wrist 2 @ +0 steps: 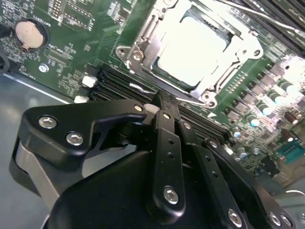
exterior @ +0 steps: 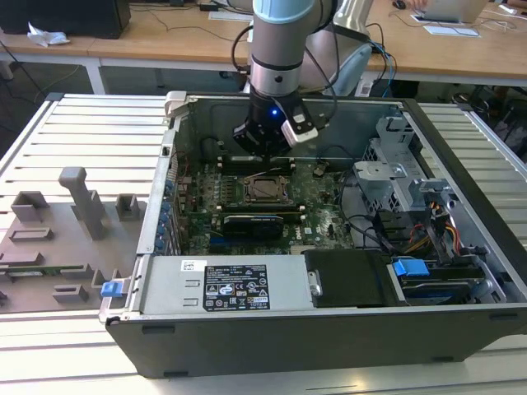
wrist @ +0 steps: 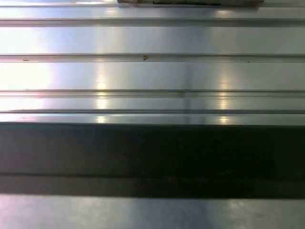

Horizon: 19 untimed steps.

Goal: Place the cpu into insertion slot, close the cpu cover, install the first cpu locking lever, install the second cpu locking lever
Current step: 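Install the first cpu locking lever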

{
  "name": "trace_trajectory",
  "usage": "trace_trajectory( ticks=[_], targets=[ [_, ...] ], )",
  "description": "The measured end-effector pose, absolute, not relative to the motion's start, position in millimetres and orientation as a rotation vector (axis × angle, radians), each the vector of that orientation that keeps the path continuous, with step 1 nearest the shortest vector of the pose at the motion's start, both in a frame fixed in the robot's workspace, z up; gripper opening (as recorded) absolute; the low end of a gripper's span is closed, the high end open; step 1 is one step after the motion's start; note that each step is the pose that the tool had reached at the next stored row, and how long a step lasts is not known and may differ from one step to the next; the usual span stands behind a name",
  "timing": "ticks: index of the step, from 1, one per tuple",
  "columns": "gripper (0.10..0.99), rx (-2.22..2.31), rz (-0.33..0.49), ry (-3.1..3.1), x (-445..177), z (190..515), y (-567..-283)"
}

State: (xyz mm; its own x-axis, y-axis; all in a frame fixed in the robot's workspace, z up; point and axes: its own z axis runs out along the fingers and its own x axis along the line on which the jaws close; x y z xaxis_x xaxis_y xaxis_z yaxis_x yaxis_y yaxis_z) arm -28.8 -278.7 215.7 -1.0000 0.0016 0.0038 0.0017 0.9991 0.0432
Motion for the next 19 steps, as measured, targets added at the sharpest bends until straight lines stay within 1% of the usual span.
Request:
trace_trajectory(
  ticks=[15, 19],
  targets=[
    [0.106, -0.003, -0.067, -3.130, -17, 201, -284],
    [0.106, -0.001, -0.079, -3.130, -16, 201, -283]
  ],
)
